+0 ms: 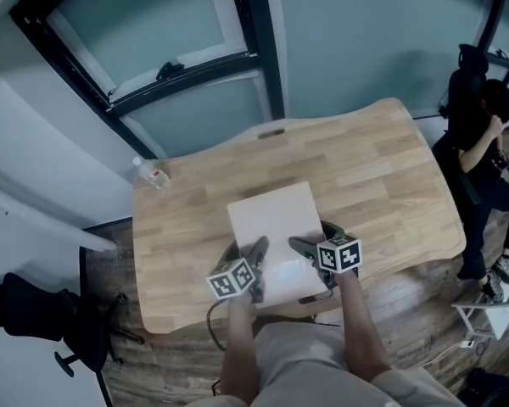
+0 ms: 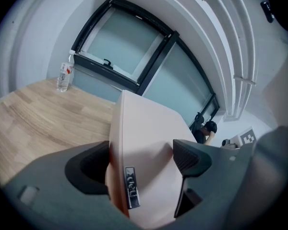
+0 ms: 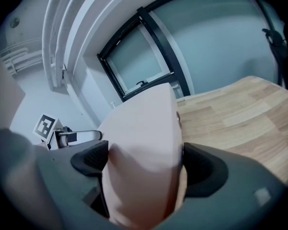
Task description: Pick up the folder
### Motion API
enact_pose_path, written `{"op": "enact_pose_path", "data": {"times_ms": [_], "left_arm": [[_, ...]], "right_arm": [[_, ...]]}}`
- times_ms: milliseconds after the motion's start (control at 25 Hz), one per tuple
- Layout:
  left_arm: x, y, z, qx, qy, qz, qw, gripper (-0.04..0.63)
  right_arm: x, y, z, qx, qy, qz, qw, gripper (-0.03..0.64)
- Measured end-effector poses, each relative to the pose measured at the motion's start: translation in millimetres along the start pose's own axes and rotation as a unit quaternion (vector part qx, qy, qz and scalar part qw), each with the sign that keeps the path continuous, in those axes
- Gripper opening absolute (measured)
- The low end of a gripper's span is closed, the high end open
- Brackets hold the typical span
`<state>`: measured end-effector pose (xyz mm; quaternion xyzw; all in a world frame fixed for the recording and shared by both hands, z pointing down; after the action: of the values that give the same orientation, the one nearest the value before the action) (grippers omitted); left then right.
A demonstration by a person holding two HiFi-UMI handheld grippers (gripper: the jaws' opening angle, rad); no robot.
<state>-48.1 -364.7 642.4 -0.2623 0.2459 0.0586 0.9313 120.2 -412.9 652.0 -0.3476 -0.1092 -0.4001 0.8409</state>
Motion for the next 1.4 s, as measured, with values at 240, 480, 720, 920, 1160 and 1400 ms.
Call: {"op": "enact_pose_path", "data": {"times_ms": [240,480,720,920,1160,1400], "left_arm": [[23.7,20.9,-40.7,0.057,-0.038,0.012,0.9976,0.402],[48.0,36.3,-70.4,0.095,-0.079,0.024,0.9921,0.402],[69.2,51.6,-90.1,0.127,-0.112,0.027,0.9853,0.402],[77.9,60.9,-99.4,0.142,-0.12,0.032,0.982,0.402],[90.8,70.1,-110.6,0.168,-0.131,0.037,0.9763,0.402],[94.4,72.6,-108.6,0.178,-0.142,0.041,0.9728,0.402]], "right_arm": [[-20.9,23.3,-37.6,0.05,0.041,0.004,0.998,0.483],[-35.5,44.9,-65.5,0.107,0.067,0.0,0.992,0.483],[-44.7,63.4,-82.2,0.152,0.086,-0.009,0.985,0.483],[-53.2,73.7,-92.8,0.166,0.101,-0.006,0.981,0.483],[-60.5,87.6,-107.3,0.189,0.124,-0.003,0.974,0.483],[-59.4,91.5,-104.3,0.211,0.13,-0.012,0.969,0.483]]}}
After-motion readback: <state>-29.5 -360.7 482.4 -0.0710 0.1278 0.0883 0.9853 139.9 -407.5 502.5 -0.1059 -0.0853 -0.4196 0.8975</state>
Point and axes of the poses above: the fingertips, and each gripper's own axes: y backward along the fingers, x to its right, z out of its underside, the point moved 2 cm from there along y, backward along the fingers, and after that the axes turned 1 degree about x, right-handed, at the moved point
